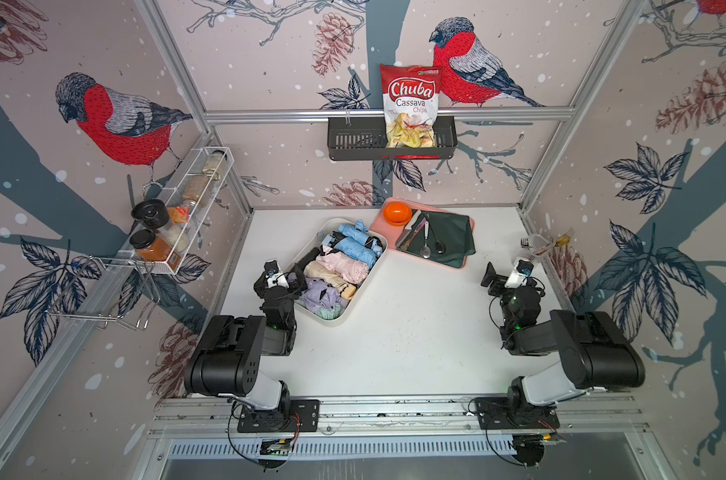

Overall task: Put the umbrella into the storage box
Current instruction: Reset both arms

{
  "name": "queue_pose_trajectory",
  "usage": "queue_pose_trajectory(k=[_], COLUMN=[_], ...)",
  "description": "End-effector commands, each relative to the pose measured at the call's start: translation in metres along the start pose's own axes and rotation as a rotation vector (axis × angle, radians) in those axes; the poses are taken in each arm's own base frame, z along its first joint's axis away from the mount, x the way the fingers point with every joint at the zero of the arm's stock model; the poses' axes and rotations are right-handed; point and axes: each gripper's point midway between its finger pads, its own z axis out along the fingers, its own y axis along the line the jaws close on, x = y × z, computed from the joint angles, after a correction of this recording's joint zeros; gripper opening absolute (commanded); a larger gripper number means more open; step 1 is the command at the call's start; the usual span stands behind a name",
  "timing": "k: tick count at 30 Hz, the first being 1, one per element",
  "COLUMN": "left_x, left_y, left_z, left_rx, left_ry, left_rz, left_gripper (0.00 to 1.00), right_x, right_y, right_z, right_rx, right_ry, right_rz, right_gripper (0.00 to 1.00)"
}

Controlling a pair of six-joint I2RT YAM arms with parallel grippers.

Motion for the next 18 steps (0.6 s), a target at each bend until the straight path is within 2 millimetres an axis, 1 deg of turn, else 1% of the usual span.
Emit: queue_pose_trajectory(k=[1, 18], left_x=[-0.0003, 0.0], left_y=[0.0028, 0.0022], left_z=[-0.0005, -0.0002], left_rx=[-0.012, -0.014], left_ry=[-0.002, 0.001], left_rz=[0.003, 0.007], left_gripper=[1.0, 1.0], right_x=[-0.005, -0.0053], right_y=[-0.0004, 0.0], right_z=[0.0008, 0.0011], right_rx=[0.007, -0.002], right_ry=[-0.019, -0.019], right_rz=[-0.009, -0.004], right_gripper=[1.0, 1.0])
